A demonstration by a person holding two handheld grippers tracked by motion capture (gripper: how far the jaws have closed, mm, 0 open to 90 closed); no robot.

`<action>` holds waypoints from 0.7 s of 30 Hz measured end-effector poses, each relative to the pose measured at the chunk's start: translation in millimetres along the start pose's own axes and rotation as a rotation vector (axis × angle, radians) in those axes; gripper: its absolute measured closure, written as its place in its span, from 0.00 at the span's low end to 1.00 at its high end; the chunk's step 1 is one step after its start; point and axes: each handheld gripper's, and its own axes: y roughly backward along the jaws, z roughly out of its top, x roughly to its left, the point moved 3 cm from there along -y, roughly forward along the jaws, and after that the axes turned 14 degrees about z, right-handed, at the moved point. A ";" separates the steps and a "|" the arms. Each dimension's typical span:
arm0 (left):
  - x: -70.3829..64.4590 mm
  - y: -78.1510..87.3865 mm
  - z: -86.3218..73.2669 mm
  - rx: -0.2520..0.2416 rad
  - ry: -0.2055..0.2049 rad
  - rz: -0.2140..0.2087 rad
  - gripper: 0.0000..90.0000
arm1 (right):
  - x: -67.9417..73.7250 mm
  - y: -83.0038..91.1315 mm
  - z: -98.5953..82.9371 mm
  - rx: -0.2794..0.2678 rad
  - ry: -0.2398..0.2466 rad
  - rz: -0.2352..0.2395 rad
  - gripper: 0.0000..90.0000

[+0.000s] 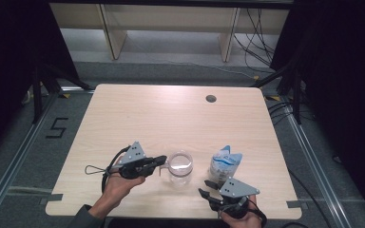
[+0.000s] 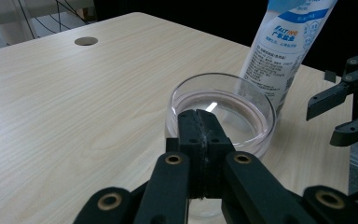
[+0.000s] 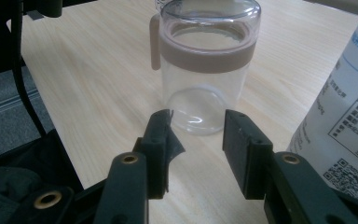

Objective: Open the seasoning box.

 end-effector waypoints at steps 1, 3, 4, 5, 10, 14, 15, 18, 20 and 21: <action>-0.3 0.2 -0.1 0.004 0.000 0.006 0.99 | 0.9 -0.5 0.1 0.002 -0.009 0.001 0.71; -0.3 -0.2 0.0 0.003 0.002 0.006 0.99 | -1.5 -1.3 1.7 -0.003 0.028 -0.009 0.74; -0.4 -0.1 0.0 0.003 0.000 0.008 0.99 | -1.0 -1.9 1.6 0.003 0.017 -0.006 0.75; -0.5 0.1 0.1 0.004 -0.002 0.011 0.99 | -1.1 -2.3 1.7 0.008 0.017 -0.006 0.76; 0.2 1.5 0.9 -0.001 -0.001 0.004 0.99 | -2.0 -6.6 3.1 0.005 0.022 -0.015 0.77; 2.0 1.6 1.0 -0.002 0.005 0.007 0.99 | -2.6 -9.1 5.8 0.005 0.023 -0.028 0.79; 2.1 1.5 0.9 -0.002 0.006 0.005 0.99 | -2.9 -9.4 6.2 0.007 0.030 -0.029 0.80; 1.0 1.0 0.0 -0.001 0.007 0.005 0.99 | -3.8 -10.9 6.8 0.011 0.042 -0.039 0.84; 0.3 0.3 -0.5 -0.005 0.005 -0.005 0.99 | -4.4 -11.6 7.4 0.004 0.042 -0.049 0.85; -0.6 0.4 -0.8 -0.002 0.004 -0.004 0.99 | -4.7 -11.9 7.9 0.007 0.050 -0.051 0.86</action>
